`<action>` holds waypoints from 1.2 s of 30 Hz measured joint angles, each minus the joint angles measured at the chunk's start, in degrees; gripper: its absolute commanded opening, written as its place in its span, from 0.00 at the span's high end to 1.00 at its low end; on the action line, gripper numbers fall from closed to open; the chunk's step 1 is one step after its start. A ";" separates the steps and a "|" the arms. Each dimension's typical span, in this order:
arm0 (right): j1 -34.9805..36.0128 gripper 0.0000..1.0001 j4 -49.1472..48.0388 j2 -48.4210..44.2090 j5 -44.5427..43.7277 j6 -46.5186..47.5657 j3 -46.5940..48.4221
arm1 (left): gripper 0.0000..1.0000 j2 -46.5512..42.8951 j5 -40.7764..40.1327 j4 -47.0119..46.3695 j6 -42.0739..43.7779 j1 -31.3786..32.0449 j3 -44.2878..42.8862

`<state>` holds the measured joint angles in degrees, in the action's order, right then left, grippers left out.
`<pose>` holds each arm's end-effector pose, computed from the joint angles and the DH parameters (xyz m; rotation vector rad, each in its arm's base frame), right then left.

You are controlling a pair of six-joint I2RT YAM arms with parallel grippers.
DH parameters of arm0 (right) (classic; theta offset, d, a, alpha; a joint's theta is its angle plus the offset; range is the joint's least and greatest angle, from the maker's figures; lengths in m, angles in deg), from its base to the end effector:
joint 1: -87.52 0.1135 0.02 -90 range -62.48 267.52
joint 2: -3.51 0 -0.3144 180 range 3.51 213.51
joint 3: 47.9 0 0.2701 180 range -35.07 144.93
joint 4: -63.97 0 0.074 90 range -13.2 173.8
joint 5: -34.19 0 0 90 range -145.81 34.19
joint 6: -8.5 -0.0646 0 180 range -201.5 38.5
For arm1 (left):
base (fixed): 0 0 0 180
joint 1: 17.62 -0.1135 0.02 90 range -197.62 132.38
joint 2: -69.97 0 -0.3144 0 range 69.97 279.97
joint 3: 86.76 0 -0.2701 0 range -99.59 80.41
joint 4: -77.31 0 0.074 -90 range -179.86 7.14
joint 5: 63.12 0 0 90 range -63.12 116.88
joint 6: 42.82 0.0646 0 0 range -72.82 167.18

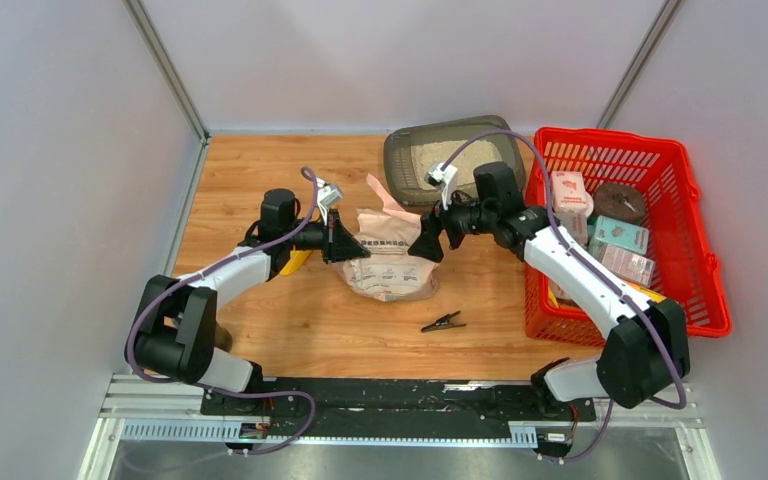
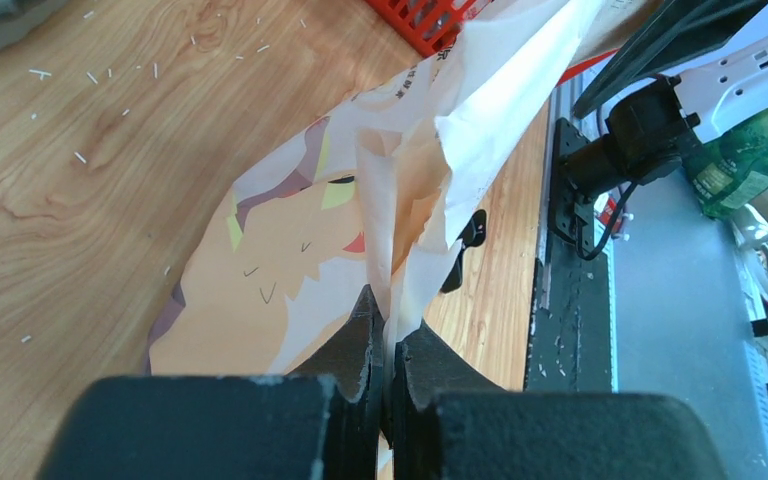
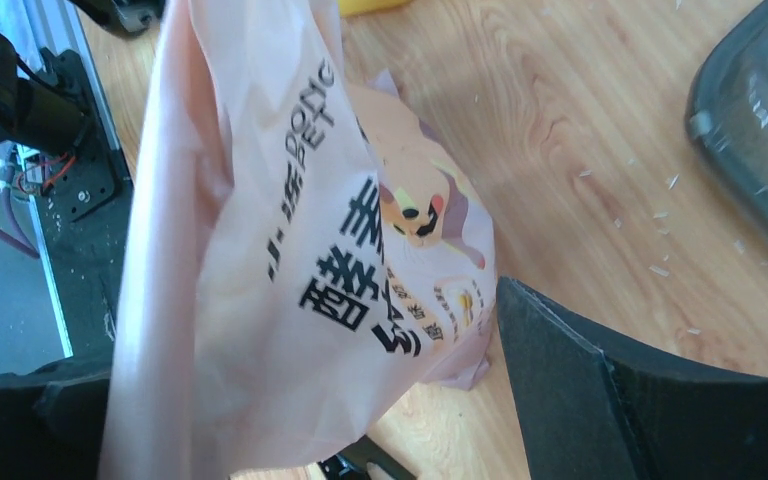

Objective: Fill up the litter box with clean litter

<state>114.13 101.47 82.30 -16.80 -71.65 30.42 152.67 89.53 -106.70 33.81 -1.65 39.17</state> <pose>0.2740 0.1828 0.3433 -1.0391 1.9511 0.9183 0.2836 -0.1408 0.2527 0.7748 1.8582 -1.4089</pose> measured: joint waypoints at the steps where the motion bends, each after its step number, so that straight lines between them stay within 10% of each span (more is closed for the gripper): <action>1: 0.09 0.12 -0.66 -0.02 -0.17 -0.28 -1.20 | 1.00 -0.02 -0.02 0.11 -0.11 0.00 0.00; 11: 0.72 0.29 -8.59 0.11 0.44 -5.20 -6.64 | 1.00 -0.31 0.37 1.29 -1.57 -0.39 0.50; 36: 4.33 0.14 -7.87 -9.01 -13.16 -4.70 -12.96 | 1.00 1.55 2.86 0.44 -12.07 -3.26 0.55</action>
<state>118.45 93.60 73.29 -29.96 -76.35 17.46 154.22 92.40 -106.26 21.75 -4.91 39.72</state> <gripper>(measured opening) 0.862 0.020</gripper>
